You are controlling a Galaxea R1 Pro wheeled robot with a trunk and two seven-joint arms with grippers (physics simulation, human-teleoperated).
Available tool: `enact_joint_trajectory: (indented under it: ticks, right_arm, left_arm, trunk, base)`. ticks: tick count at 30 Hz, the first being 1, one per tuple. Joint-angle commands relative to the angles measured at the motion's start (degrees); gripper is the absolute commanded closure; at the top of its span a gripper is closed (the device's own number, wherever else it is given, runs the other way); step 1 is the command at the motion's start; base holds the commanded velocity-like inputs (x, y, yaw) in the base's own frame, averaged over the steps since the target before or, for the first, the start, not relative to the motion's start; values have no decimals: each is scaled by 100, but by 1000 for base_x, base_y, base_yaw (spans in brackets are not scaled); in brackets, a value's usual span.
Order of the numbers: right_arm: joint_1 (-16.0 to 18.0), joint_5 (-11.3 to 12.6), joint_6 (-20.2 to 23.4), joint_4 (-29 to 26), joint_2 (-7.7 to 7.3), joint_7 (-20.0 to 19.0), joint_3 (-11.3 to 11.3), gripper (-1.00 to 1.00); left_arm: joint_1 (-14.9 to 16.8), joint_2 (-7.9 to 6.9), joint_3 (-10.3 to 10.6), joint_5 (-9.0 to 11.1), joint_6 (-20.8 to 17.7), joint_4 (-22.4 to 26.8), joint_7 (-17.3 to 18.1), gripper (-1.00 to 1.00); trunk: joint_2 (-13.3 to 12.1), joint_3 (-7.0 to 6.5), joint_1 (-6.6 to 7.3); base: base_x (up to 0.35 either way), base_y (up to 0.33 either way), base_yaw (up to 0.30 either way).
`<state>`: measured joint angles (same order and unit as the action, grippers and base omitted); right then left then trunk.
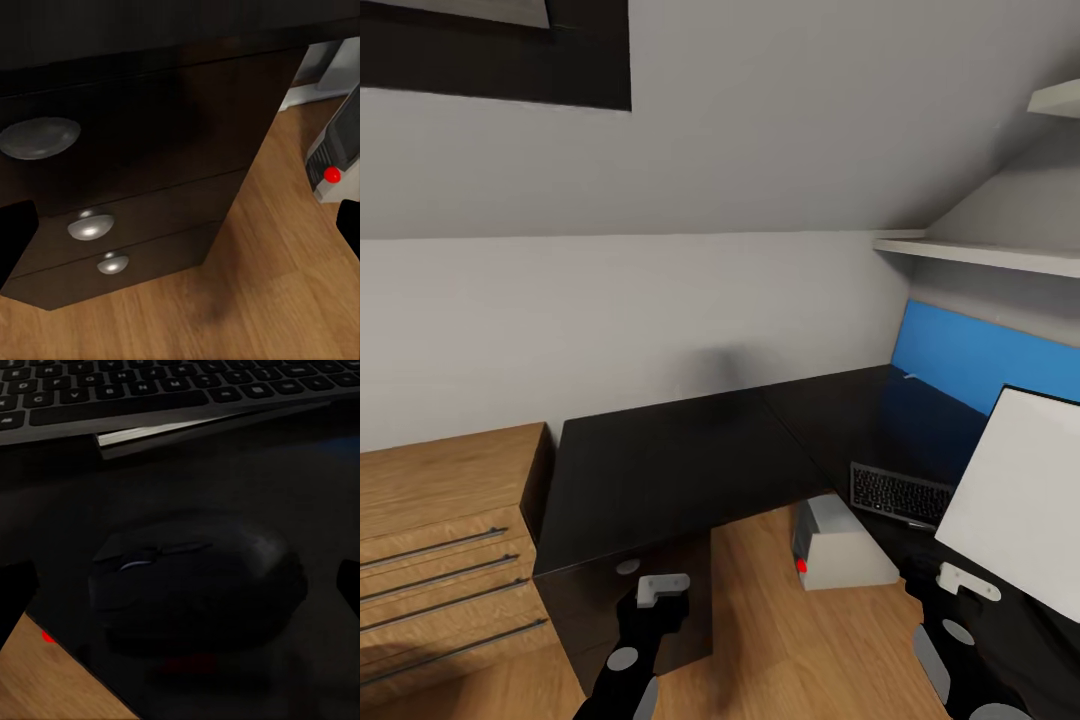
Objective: In the bedroom, organize the workspace by keeping the computer under the desk, ensuring the monitor is on the desk, placing the keyboard on the desk next to the monitor, placing the mouse on the desk next to the keyboard, moving the folder from the swivel chair onto the desk next to the mouse, stacking the notebook on top of the folder with the pen on top of the notebook, and positioning the swivel chair next to the desk.
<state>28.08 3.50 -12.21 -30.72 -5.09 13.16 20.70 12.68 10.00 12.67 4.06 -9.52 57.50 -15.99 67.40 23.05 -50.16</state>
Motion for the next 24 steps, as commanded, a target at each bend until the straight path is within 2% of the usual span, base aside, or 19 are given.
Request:
enact_joint_trajectory:
  ticks: [1,9,16,24]
  right_arm:
    - [4,37,-28,5,-1,2,-1,-100]
    - [4,37,-28,5,-6,2,-2,-100]
    - [4,37,-27,5,-9,2,-3,-100]
    - [4,37,-27,5,-6,2,-4,-100]
  left_arm:
    - [4,0,10,42,-24,8,-36,-100]
    - [5,0,14,42,-24,7,-36,-100]
    - [5,0,16,42,-24,7,-36,-100]
    - [6,0,15,42,-22,7,-36,-100]
  trunk:
    - [4,6,0]
    - [4,6,0]
    - [4,6,0]
    - [4,6,0]
  base:
    - [6,-4,0]
    - [11,-2,0]
    - [140,0,0]
    - [33,0,0]
